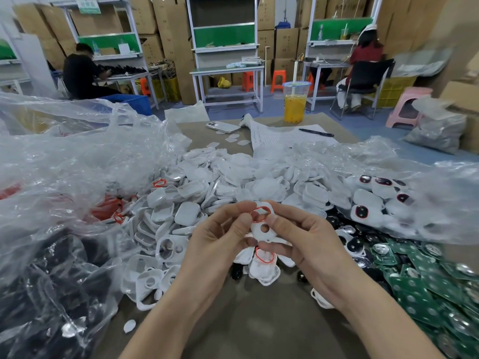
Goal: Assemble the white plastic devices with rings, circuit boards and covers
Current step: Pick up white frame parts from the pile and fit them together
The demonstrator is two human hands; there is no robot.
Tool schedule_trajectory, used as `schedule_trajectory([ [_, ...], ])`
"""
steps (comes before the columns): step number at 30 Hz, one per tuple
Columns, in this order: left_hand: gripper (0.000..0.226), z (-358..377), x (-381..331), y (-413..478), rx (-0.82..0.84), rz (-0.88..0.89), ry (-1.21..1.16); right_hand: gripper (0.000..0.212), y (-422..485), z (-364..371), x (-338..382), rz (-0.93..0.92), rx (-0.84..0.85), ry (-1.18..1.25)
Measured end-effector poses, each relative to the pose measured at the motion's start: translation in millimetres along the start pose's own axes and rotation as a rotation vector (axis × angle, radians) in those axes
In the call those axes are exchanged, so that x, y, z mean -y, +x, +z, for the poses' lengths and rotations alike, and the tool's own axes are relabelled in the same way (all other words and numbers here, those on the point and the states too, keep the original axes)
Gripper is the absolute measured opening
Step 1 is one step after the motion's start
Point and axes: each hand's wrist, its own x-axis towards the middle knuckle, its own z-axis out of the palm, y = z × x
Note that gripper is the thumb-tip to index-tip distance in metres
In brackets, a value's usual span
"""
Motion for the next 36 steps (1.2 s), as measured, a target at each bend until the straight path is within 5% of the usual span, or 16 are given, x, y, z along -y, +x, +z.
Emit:
schedule_trajectory([
  [15, 0.025, 2.2, -6.3, -3.3, 0.014, -0.037, -0.088, 0.030, -1.9, 2.2, 2.5, 0.068, 0.068, 0.038],
  [36, 0.024, -7.4, -1.7, -0.1, 0.014, -0.028, 0.109, 0.032, -0.2, -1.2, -0.7, 0.058, 0.044, -0.014],
])
